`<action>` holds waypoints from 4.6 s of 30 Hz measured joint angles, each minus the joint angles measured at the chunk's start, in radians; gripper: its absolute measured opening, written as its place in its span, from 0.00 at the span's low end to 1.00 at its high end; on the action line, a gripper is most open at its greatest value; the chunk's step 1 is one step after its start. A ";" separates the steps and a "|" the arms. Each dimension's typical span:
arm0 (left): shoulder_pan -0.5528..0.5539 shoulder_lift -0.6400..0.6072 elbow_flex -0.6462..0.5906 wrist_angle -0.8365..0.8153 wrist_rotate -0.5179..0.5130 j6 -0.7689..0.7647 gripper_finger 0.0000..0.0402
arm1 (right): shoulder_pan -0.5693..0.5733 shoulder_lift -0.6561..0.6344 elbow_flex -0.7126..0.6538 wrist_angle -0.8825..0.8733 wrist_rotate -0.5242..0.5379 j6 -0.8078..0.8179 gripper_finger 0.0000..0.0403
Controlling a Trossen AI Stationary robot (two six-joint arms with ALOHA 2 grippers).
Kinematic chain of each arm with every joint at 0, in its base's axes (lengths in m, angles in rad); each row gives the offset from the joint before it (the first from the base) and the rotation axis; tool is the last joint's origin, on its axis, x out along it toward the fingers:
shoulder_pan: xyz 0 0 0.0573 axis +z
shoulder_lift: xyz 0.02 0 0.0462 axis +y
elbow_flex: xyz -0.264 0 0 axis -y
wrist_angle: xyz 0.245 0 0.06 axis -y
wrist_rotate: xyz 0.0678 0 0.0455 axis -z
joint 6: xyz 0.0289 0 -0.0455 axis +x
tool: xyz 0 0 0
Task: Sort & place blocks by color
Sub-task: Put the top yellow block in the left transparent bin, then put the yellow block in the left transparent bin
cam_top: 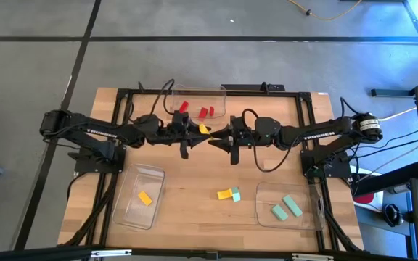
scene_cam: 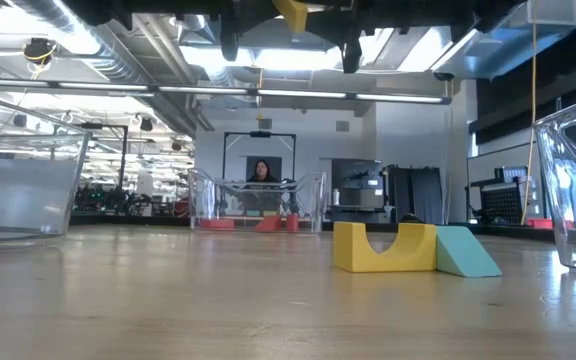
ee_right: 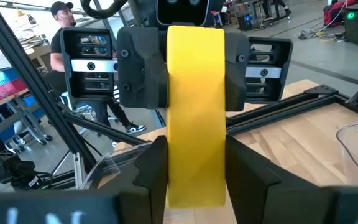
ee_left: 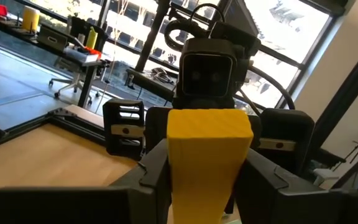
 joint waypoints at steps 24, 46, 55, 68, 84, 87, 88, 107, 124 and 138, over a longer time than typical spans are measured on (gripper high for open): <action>-0.023 -0.552 -0.144 -0.538 -0.081 0.046 0.29 | -0.028 -0.508 -0.131 -0.602 0.106 0.169 0.94; -0.069 -0.584 -0.216 -0.385 -0.090 0.026 0.29 | -0.028 -0.547 -0.300 -0.105 0.045 0.053 0.95; -0.137 -0.578 -0.082 -0.750 0.051 -0.127 0.29 | -0.028 -0.547 -0.300 -0.113 0.045 0.055 0.95; -0.699 -0.234 0.282 -1.657 -0.016 -0.392 0.29 | -0.028 -0.547 -0.300 -0.178 0.045 0.055 0.95; -0.854 0.161 0.194 -1.588 0.048 -0.067 0.29 | -0.029 -0.547 -0.300 -0.189 0.053 0.057 0.95; -0.848 0.192 0.193 -1.588 0.049 -0.037 0.29 | -0.029 -0.547 -0.300 -0.189 0.053 0.084 0.95; -0.847 0.198 0.193 -1.588 0.050 -0.036 0.29 | -0.029 -0.547 -0.300 -0.189 0.053 0.088 0.95; -0.790 0.112 0.236 -1.635 0.118 -0.070 0.63 | -0.029 -0.547 -0.300 -0.190 0.054 0.106 0.95; -0.152 -0.319 0.319 -1.160 -0.264 0.187 0.63 | -0.029 -0.546 -0.299 -0.179 0.054 0.105 0.95; -0.054 -0.314 -0.174 -0.235 -0.044 0.034 0.63 | -0.029 -0.546 -0.299 -0.173 0.054 0.103 0.95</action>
